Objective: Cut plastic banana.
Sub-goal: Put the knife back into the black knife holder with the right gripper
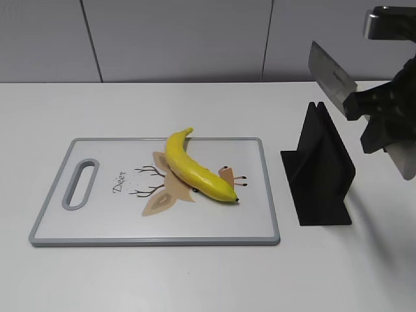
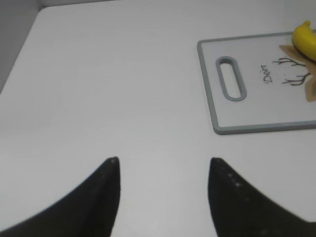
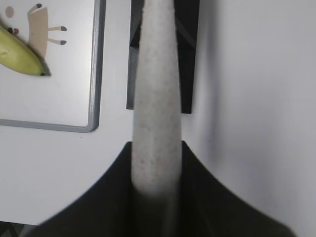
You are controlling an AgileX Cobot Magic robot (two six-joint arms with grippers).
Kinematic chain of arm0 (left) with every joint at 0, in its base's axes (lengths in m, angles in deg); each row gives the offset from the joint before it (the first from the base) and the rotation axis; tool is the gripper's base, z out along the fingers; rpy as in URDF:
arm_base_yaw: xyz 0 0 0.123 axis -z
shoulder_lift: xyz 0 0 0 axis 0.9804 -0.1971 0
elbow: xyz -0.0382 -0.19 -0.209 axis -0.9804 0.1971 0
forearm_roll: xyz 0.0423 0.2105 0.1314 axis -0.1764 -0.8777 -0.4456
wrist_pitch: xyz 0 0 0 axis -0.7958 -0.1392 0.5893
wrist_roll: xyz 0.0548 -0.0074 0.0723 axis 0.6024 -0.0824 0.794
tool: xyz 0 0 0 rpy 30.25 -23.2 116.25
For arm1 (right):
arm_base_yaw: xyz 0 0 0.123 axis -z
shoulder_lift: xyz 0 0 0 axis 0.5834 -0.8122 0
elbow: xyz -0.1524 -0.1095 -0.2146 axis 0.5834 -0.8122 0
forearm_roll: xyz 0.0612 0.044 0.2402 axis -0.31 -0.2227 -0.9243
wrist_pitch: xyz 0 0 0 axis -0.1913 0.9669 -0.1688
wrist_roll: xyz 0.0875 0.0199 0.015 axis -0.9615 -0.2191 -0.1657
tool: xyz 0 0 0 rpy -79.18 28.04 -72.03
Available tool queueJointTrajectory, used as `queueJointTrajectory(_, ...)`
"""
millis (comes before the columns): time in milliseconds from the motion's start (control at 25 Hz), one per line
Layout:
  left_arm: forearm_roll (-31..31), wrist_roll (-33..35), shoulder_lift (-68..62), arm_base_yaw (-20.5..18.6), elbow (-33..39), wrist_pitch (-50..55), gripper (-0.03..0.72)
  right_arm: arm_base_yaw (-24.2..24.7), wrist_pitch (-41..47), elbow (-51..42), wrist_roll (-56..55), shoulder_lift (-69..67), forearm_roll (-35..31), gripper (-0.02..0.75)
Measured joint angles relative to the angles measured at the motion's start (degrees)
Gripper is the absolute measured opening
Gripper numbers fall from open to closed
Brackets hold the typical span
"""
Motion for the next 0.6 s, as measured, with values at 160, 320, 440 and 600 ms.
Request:
queueJointTrajectory(160, 0.07, -0.07, 0.0, 0.0, 0.73, -2.84, 0.554, 0.0, -0.48, 0.0, -0.05, 0.0, -0.2, 0.176)
queueJointTrajectory(320, 0.7, -0.04, 0.0, 0.0, 2.11, -6.08, 0.554, 0.0, -0.65, -0.09, -0.05, 0.0, -0.27, 0.176)
queueJointTrajectory(440, 0.74, -0.04, 0.0, 0.0, 2.33, -6.21, 0.554, 0.0, -0.65, -0.2, -0.32, 0.0, -0.38, 0.176)
queueJointTrajectory(600, 0.77, -0.04, 0.0, 0.0, 2.33, -6.4, 0.554, 0.0, -0.64, -0.57, -0.62, 0.0, -0.44, 0.176)
